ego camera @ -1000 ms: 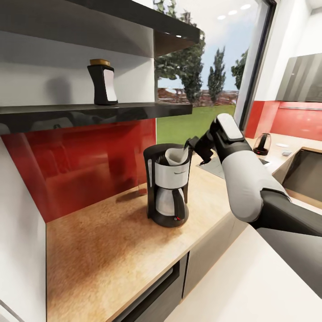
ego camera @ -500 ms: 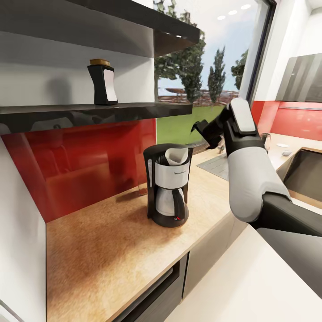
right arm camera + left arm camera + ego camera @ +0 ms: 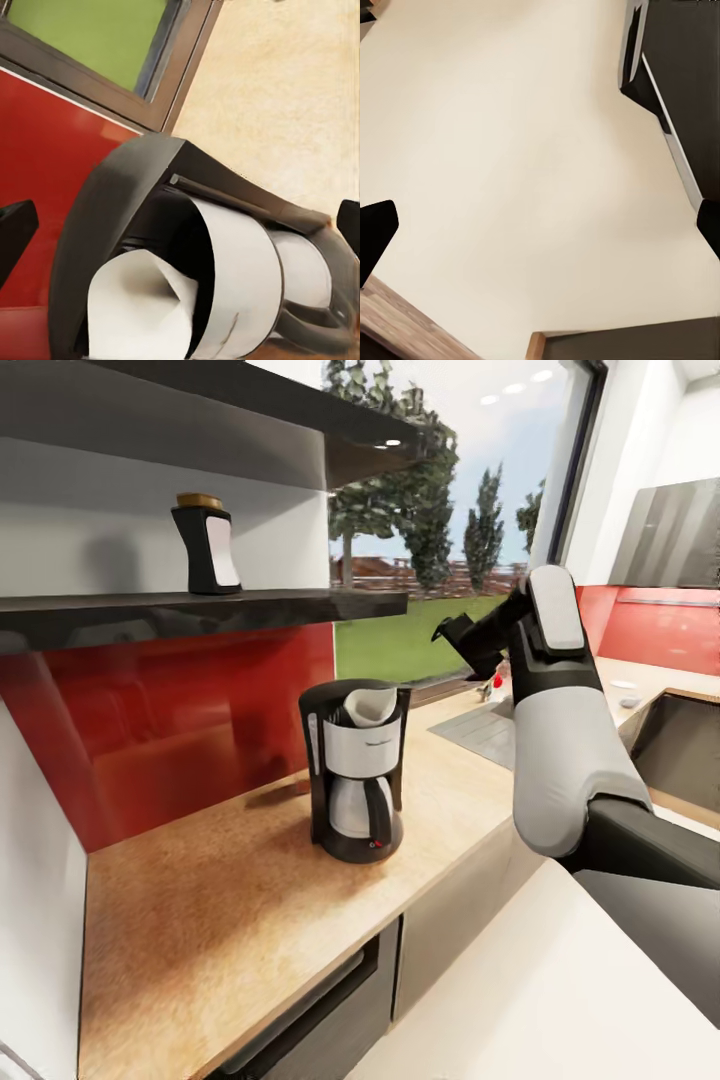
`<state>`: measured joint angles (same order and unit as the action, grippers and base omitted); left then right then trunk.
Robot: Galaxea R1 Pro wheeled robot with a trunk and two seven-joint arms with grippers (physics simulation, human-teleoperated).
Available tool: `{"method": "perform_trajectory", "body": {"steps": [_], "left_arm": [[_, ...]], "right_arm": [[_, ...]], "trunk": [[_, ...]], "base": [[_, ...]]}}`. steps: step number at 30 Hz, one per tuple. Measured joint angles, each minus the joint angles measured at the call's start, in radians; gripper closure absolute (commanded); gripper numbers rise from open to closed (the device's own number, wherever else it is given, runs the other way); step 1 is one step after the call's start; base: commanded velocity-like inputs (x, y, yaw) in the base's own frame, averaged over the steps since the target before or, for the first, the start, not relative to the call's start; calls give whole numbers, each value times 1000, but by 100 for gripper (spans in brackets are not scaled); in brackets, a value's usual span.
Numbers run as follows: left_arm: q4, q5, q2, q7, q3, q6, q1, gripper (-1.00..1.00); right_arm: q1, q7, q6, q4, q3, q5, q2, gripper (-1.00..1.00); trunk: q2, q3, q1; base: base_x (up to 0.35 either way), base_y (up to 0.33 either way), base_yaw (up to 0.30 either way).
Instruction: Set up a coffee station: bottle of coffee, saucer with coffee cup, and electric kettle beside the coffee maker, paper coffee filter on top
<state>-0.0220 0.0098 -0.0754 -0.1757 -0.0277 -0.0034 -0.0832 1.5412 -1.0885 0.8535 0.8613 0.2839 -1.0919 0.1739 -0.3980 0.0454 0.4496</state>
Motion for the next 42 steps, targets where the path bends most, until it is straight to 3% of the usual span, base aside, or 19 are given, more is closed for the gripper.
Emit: {"method": "perform_trajectory", "body": {"steps": [8, 19, 26, 28, 30, 31, 32, 33, 34, 36, 37, 38, 41, 42], "left_arm": [[0, 0, 0, 0, 0, -1, 0, -100], [2, 4, -3, 0, -2, -1, 0, -100], [3, 5, -3, -1, -3, -1, 0, -100], [4, 4, -3, 0, -3, -1, 0, -100], [4, 3, -2, 0, -2, -1, 0, -100], [4, 2, 1, 0, -1, -1, 0, -100], [6, 2, 6, 0, -2, -2, 0, -100], [7, 2, 7, 0, -2, -2, 0, -100], [7, 2, 6, 0, -3, -2, 0, -100], [8, 3, 7, -1, -4, -12, 0, -100], [8, 3, 8, -1, -4, -35, 0, -100], [9, 3, 9, -1, -4, -65, 0, -100], [8, 4, 12, -1, -6, -86, 0, -100], [8, 4, 13, -1, -7, -88, 0, -100]], "right_arm": [[-31, 0, 6, 1, 0, 13, -2, -100], [-100, 0, 5, 2, 0, 35, -83, -100], [-260, 13, 6, 1, 0, 38, -167, -100], [-325, 40, 7, 1, 2, 40, -188, -100], [-422, 117, 9, 0, 1, 60, -208, -100], [-505, 211, 9, 0, 0, 111, -215, -100], [-643, 526, -3, -30, -19, 402, -215, -100], [-832, 603, -4, -40, -22, 469, -215, -100], [-943, 676, -22, -68, -28, 542, -212, -100], [-966, 804, -93, -140, -36, 658, -205, -100], [-1012, 889, -182, -216, -39, 736, -202, -100], [-1054, 965, -331, -353, -40, 852, -200, -100], [-1071, 1003, -577, -605, -42, 1068, -198, -100], [-1072, 1005, -613, -639, -44, 1102, -198, -100]], "trunk": [[0, 0, 0], [0, 0, 0], [0, 0, 0], [0, 0, 0], [0, 0, 0], [0, 0, 0], [0, 0, 0], [0, 0, 0], [0, 0, 0], [0, 0, 0], [0, 0, 0], [0, 0, 0], [0, 0, 0], [0, 0, 0]], "base": [[-82, -263, 0], [-57, -184, 0], [-3, -13, 0], [-1, -2, 0], [0, -1, 0], [0, 0, 0], [0, 0, 0], [0, 0, 0], [0, 0, 0], [0, 0, 0], [0, 0, 0], [0, 0, 0], [0, 0, 0], [0, 0, 0]]}}
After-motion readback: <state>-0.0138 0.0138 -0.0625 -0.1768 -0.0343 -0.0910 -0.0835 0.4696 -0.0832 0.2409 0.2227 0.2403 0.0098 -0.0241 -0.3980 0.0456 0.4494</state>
